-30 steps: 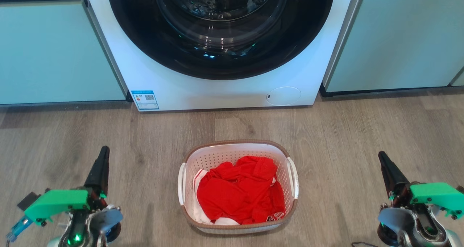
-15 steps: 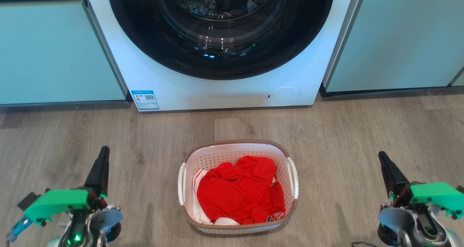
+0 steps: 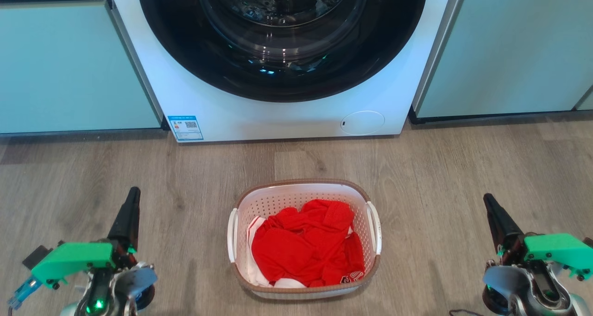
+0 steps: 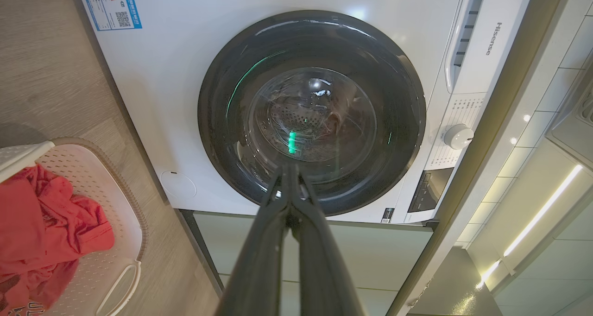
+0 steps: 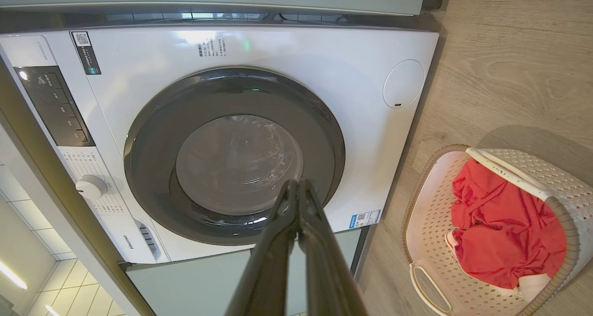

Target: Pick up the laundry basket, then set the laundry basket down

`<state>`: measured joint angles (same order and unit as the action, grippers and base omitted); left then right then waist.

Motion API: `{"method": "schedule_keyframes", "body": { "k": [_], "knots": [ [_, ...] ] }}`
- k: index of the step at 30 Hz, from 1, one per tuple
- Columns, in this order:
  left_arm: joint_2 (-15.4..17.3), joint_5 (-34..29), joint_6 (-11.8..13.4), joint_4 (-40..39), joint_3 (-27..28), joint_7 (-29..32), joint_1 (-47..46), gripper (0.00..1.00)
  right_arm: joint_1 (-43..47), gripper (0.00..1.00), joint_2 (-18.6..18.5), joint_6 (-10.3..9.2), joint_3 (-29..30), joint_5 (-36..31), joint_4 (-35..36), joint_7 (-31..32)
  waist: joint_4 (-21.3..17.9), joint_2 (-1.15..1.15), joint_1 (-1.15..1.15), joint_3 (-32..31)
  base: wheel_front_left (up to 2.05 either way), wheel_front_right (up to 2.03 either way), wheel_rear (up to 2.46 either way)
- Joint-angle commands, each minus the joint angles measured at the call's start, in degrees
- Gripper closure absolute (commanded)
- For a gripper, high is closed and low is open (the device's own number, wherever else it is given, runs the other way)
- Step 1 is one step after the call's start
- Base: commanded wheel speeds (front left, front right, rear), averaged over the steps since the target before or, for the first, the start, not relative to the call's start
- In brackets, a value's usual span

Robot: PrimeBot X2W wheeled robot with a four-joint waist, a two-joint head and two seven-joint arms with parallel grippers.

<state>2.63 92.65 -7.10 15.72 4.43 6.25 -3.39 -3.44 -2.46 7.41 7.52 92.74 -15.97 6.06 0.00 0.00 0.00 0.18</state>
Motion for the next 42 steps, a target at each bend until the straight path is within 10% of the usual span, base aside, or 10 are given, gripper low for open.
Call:
{"method": "schedule_keyframes", "body": {
  "k": [1, 4, 5, 42],
  "knots": [
    [0.3, -0.5, -0.4, -1.7, 2.1, 0.3, -2.8, 1.0, -2.7, 1.0, -0.4, 0.08, -0.9, -0.6, 1.9, 0.5, 0.0, 0.0, 0.0, 0.0, 0.0, 0.0, 0.0],
    [0.3, -0.5, -0.4, -1.7, 2.1, 0.3, -2.8, 1.0, -2.7, 1.0, -0.4, 0.08, -0.9, -0.6, 1.9, 0.5, 0.0, 0.0, 0.0, 0.0, 0.0, 0.0, 0.0],
    [0.0, 0.0, 0.0, 0.0, 0.0, 0.0, 0.0, 0.0, 0.0, 0.0, 0.0, 0.0, 0.0, 0.0, 0.0, 0.0, 0.0, 0.0, 0.0, 0.0, 0.0, 0.0, 0.0],
    [0.0, -17.8, 2.8, -4.4, -3.8, -5.6, 1.7, 0.0, 1.0, 0.0, 0.3, 0.02, -4.4, -18.0, 2.0, -5.6, -0.3, 0.0, 0.0, -0.4, 0.0, 0.0, 0.0]
  ]
}}
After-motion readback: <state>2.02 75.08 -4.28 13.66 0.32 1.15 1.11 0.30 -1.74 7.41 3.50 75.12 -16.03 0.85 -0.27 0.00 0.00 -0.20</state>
